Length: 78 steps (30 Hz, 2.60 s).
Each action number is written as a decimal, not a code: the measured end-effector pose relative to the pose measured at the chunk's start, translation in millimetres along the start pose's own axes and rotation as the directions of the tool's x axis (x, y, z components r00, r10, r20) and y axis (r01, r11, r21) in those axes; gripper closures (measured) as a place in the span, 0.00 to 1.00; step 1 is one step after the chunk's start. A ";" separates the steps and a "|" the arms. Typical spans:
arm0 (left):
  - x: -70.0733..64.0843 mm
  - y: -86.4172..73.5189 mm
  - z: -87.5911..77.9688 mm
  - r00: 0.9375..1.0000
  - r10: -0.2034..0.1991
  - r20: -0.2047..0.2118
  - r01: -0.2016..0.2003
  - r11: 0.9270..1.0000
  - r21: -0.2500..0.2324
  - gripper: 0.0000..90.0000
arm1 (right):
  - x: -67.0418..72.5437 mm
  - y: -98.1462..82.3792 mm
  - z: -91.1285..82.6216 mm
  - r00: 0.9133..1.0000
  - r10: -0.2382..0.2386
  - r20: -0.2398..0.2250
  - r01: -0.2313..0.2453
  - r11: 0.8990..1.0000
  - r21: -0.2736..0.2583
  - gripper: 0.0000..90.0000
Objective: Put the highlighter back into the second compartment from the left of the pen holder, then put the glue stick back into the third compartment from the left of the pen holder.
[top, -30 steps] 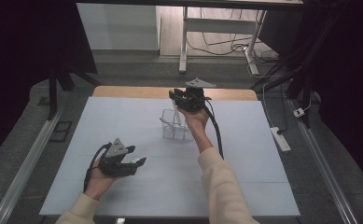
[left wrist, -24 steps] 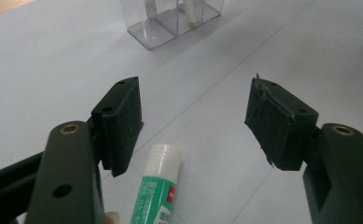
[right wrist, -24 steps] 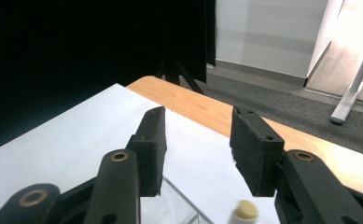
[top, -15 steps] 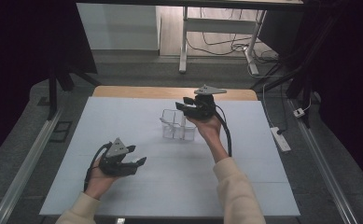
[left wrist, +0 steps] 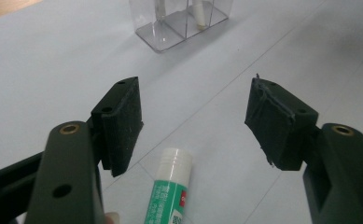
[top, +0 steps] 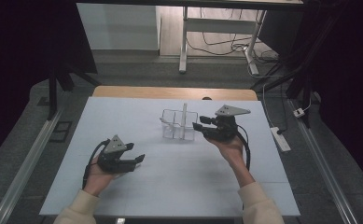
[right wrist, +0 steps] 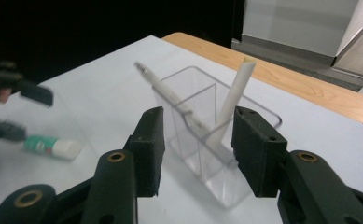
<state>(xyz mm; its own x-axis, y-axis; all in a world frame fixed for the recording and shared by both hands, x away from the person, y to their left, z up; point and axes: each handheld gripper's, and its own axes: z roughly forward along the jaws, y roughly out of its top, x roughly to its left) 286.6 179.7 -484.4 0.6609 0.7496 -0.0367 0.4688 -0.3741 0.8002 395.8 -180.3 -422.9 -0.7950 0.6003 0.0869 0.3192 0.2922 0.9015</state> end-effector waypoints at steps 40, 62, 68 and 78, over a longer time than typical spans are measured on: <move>6.9 5.1 4.5 0.999 0.048 -0.003 -0.047 0.984 0.169 0.40 | -17.4 -81.8 -96.5 0.997 -0.022 0.079 0.015 0.996 0.089 0.54; 15.2 1.7 45.6 0.998 0.061 0.007 -0.060 0.928 0.367 0.41 | -20.9 -95.9 -103.7 0.995 0.004 0.099 -0.015 0.994 0.111 0.53; 17.3 0.7 51.2 0.998 0.056 0.025 -0.061 0.917 0.395 0.48 | -21.9 -99.5 -106.0 0.994 0.012 0.105 -0.024 0.993 0.120 0.53; 13.8 0.3 56.2 0.994 0.089 0.065 -0.109 0.893 0.438 0.70 | -24.1 -103.1 -108.8 0.993 0.024 0.115 -0.039 0.991 0.127 0.52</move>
<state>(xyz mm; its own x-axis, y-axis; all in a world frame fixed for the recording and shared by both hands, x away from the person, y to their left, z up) 328.7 159.3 -518.4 0.7368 0.6761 -0.0042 0.6031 -0.6544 0.4561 326.0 -305.9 -471.8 -0.7223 0.6890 0.0593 0.4127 0.3606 0.8365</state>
